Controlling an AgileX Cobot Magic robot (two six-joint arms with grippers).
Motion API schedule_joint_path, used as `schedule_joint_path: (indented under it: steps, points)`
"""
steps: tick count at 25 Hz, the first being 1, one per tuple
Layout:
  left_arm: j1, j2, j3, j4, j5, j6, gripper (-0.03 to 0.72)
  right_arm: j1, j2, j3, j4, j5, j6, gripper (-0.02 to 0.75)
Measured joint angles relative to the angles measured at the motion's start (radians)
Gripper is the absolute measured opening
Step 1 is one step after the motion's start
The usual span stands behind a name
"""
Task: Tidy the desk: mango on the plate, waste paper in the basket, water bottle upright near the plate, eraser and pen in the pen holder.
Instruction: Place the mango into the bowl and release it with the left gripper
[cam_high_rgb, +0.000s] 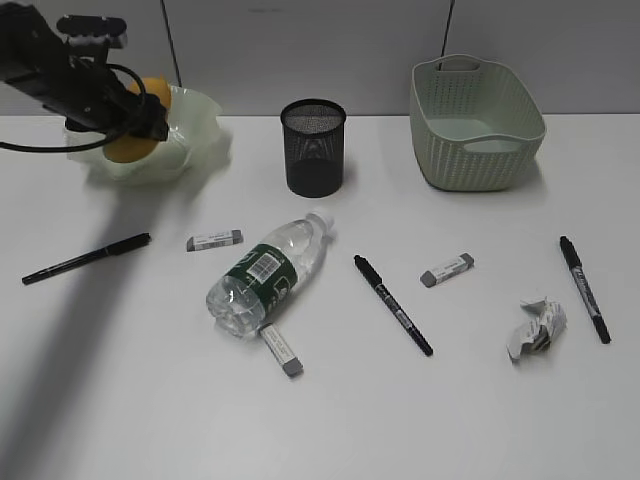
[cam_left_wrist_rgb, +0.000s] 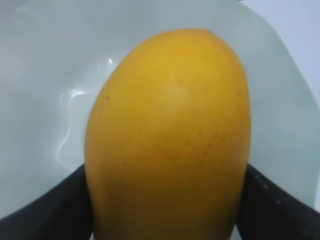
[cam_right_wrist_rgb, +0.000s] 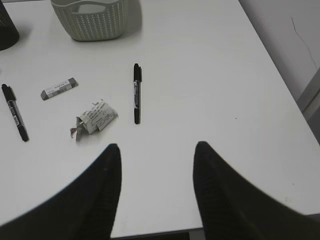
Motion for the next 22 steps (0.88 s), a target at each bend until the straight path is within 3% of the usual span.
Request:
schedule_joint_path:
  steps: [7, 13, 16, 22]
  points:
    - [0.002, 0.024, -0.001, -0.002, -0.042, 0.0, 0.64, 0.0, 0.0, 0.0, 0.0, 0.0, 0.0, 0.382]
    - [0.002, -0.021, -0.004, -0.002, -0.015, 0.0, 0.643, 0.0, 0.0, 0.0, 0.0, 0.0, 0.0, 0.382]
    - [0.002, -0.081, -0.005, -0.001, 0.085, 0.0, 0.636, 0.0, 0.0, 0.0, 0.0, 0.0, 0.0, 0.382]
    - [0.002, -0.237, -0.009, -0.001, 0.479, 0.0, 0.575, 0.0, 0.0, 0.0, 0.001, 0.0, 0.0, 0.382]
